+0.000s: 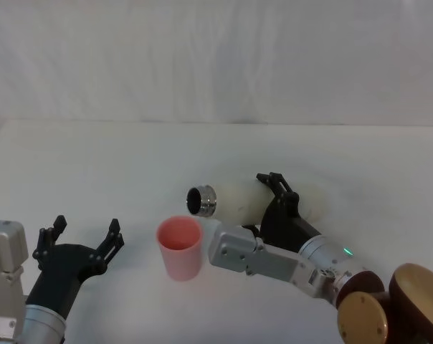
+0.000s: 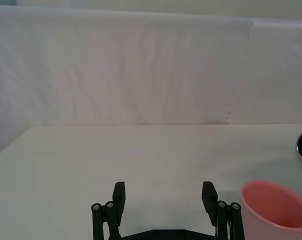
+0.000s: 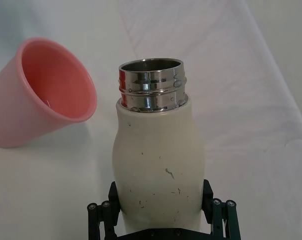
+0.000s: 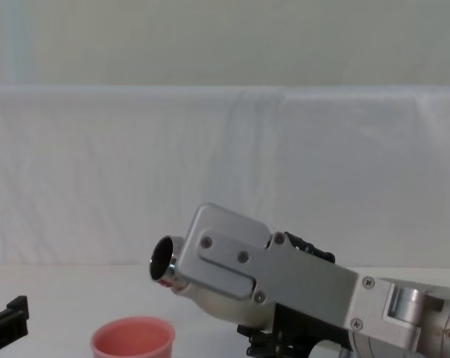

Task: Grasp the thermos with one hand and pour water into the cup lid.

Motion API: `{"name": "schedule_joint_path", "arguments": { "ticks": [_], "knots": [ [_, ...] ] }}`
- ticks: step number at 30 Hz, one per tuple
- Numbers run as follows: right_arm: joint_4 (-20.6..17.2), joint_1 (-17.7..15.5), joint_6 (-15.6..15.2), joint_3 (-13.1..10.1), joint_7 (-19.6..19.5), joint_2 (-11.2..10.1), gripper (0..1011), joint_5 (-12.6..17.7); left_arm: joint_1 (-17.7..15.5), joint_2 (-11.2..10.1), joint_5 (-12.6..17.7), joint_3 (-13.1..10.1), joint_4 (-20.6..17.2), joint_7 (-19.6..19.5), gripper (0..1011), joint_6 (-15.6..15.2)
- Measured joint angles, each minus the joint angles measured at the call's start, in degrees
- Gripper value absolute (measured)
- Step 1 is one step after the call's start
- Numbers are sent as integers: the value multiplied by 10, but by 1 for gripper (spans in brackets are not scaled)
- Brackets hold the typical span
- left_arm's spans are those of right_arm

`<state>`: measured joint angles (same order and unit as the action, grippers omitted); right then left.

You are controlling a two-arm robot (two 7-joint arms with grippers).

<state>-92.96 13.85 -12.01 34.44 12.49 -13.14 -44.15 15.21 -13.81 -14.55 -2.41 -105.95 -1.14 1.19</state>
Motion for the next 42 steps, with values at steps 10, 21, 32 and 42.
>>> {"name": "schedule_joint_path", "arguments": {
  "ticks": [10,21,32,42],
  "knots": [
    [9,5,0,7,0,4,962,-33,0,0,0,0,0,0,1001,0],
    [12,9,1,9,4,4,962,-52,0,0,0,0,0,0,1001,0],
    [13,15,0,21,3,-2,962,-82,0,0,0,0,0,0,1001,0],
    [13,15,1,22,3,-4,962,-89,0,0,0,0,0,0,1001,0]
  ]
}}
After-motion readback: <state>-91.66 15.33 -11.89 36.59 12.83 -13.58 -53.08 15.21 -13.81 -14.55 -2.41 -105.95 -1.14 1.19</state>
